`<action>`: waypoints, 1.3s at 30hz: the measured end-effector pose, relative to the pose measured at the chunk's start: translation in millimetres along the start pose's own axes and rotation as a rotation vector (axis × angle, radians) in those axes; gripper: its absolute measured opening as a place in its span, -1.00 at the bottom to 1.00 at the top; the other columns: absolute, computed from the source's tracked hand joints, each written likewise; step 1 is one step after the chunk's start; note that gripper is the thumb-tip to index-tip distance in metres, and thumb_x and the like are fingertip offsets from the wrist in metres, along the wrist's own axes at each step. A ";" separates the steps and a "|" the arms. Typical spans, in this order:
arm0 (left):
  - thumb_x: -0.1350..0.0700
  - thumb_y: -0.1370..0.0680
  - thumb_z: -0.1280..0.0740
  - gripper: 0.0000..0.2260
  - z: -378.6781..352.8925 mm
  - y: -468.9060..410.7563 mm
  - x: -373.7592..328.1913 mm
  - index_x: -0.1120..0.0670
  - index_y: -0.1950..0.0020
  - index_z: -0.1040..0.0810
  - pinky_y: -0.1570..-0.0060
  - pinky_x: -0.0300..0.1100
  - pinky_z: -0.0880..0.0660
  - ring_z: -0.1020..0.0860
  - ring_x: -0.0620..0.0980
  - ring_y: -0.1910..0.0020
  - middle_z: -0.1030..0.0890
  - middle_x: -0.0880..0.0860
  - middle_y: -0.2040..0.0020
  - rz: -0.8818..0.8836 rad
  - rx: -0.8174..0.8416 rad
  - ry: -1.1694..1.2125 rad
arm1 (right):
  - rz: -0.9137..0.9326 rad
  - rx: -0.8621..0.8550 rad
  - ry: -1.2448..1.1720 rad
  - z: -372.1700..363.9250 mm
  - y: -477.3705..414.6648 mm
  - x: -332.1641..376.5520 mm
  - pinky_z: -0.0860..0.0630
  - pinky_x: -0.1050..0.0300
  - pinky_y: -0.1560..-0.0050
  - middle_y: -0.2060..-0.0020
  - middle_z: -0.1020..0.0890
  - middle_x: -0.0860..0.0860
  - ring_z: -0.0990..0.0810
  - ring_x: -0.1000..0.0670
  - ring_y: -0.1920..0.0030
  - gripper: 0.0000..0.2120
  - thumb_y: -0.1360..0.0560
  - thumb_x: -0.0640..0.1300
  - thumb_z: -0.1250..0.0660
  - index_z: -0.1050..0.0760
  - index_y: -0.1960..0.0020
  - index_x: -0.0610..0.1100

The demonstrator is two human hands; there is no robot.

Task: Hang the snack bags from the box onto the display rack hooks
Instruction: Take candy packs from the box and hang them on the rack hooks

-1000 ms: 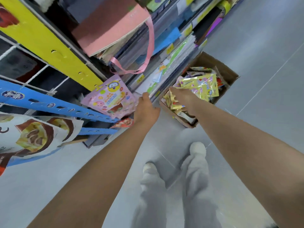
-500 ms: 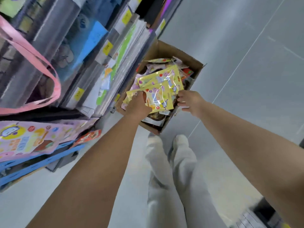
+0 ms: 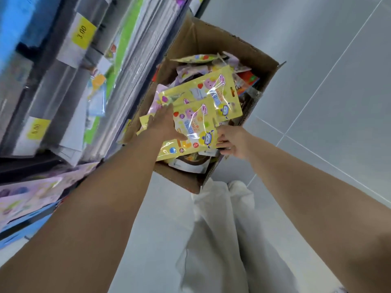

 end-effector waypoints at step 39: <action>-0.16 -0.29 -0.53 -0.21 -3.9 -14.4 17.8 0.05 -0.39 -0.25 -0.26 0.02 -0.27 -0.39 0.15 -0.33 -0.45 0.09 -0.34 0.269 -0.232 0.160 | 0.221 -0.195 -0.128 36.6 -12.6 -4.9 -0.58 0.12 0.25 0.08 -0.67 -0.05 -0.65 -0.02 0.22 -0.81 -0.42 -0.20 -0.44 -0.57 -0.01 -0.05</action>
Point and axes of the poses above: each hand's wrist, its own y-axis away from the middle knuckle, its own z-axis out of the back of the hand, x = y × z, the point moved 2 cm from there along -y, towards the middle knuckle
